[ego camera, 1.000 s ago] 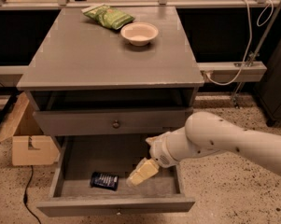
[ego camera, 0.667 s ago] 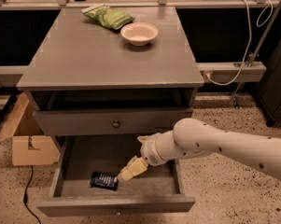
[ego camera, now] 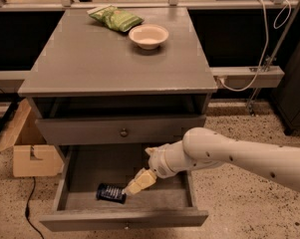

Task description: Pick rxbar blueberry from middle drawer and place on counter

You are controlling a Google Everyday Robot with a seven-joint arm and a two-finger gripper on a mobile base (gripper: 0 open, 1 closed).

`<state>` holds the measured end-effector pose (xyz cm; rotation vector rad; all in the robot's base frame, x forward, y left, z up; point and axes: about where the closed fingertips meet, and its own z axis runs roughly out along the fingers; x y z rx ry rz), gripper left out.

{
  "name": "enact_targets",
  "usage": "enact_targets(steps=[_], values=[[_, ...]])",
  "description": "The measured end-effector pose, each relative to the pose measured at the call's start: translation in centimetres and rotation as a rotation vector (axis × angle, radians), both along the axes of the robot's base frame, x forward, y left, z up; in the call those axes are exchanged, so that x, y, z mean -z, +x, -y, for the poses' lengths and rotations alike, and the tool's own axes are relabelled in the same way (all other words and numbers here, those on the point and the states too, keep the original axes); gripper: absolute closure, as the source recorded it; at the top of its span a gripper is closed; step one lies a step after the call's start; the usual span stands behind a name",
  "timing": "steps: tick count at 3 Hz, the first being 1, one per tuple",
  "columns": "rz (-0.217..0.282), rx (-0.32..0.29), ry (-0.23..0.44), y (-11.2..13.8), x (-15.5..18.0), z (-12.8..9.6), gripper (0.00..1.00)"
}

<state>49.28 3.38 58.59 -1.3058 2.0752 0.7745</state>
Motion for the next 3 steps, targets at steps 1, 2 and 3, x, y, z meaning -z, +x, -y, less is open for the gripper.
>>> enact_targets(steps=[1,2,3], values=[[-0.029,-0.012,-0.025,0.8,4.9,-0.6,0.00],[0.000,-0.039,-0.051,1.8,9.2,-1.8,0.00],[0.059,-0.065,-0.059,3.0,11.8,-3.6,0.00]])
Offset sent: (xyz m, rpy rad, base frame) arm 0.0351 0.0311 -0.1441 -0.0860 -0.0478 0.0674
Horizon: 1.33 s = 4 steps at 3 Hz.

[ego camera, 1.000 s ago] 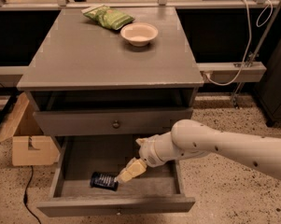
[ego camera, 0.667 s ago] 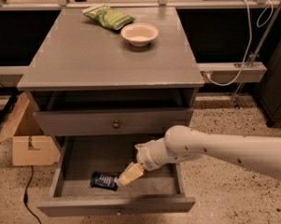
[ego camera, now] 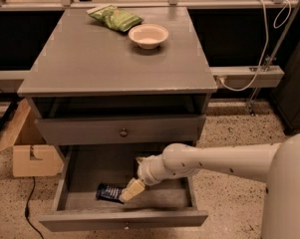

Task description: Pick rxbar blueberry from middle drawer and place on counter

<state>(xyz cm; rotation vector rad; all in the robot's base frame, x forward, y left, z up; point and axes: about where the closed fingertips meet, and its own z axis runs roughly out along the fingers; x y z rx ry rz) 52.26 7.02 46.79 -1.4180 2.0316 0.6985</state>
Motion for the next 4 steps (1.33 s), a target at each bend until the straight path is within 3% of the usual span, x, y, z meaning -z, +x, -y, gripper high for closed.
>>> enact_targets(steps=[2,3,4], values=[[0.098,-0.085,0.057,2.1,3.3,-4.5,0.00],[0.098,-0.085,0.057,2.1,3.3,-4.5,0.00],[0.123,-0.123,0.075,2.1,4.3,-5.5,0.00]])
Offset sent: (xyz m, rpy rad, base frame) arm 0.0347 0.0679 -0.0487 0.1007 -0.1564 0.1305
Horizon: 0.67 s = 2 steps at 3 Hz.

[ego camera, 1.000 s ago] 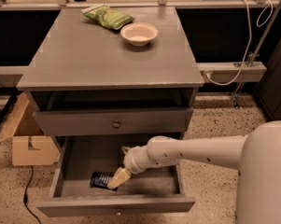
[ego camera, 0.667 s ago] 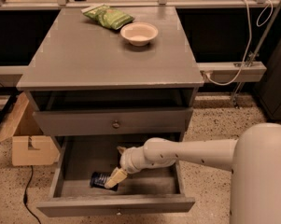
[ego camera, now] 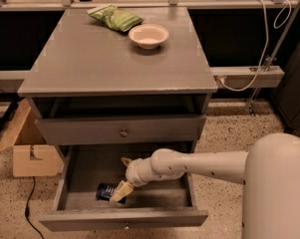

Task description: Pick rxbar blueberry from middle drawer and place on counter

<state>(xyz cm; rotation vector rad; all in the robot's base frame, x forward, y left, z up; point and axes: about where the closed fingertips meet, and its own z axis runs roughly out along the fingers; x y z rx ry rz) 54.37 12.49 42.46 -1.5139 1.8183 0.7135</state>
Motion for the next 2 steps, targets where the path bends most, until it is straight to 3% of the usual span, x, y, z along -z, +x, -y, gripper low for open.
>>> enact_targets(steps=[2], values=[[0.115,-0.074,-0.024,-0.2,2.4,-2.6,0.00]])
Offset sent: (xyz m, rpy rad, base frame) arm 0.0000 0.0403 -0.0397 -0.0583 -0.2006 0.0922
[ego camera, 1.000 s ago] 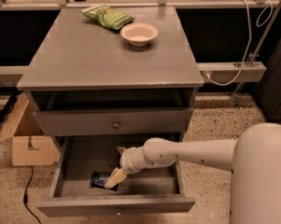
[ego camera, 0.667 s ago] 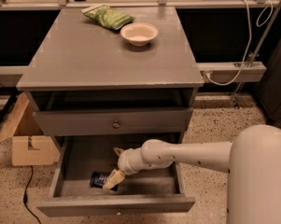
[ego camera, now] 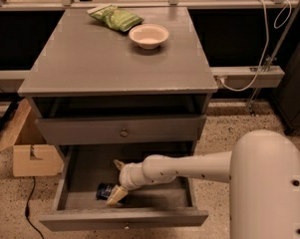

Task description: Pick rxbar blueberry from middle drawer and place on counter

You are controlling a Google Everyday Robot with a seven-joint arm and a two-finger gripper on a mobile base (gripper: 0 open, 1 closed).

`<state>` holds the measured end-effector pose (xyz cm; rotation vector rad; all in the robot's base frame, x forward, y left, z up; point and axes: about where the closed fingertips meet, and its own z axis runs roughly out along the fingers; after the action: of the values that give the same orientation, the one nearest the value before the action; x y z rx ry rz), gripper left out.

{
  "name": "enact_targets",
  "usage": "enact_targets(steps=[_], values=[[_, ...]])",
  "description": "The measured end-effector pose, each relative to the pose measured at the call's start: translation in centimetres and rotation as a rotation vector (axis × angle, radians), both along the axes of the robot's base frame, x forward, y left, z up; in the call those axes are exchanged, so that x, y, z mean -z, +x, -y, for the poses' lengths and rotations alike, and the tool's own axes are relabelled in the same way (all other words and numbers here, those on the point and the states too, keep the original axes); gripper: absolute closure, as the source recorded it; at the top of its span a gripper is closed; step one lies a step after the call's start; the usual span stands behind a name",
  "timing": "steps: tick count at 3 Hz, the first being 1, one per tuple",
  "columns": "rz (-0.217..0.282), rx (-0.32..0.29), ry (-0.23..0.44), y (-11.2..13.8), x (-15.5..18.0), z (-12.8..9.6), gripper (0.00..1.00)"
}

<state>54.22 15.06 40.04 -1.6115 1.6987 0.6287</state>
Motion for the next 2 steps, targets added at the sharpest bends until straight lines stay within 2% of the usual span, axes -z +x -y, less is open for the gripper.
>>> enact_targets(steps=[1,2], values=[[0.025,-0.011,-0.025,0.2,1.6,-1.0,0.00],[0.023,-0.015,-0.033,0.5,3.1,-1.2,0.00]])
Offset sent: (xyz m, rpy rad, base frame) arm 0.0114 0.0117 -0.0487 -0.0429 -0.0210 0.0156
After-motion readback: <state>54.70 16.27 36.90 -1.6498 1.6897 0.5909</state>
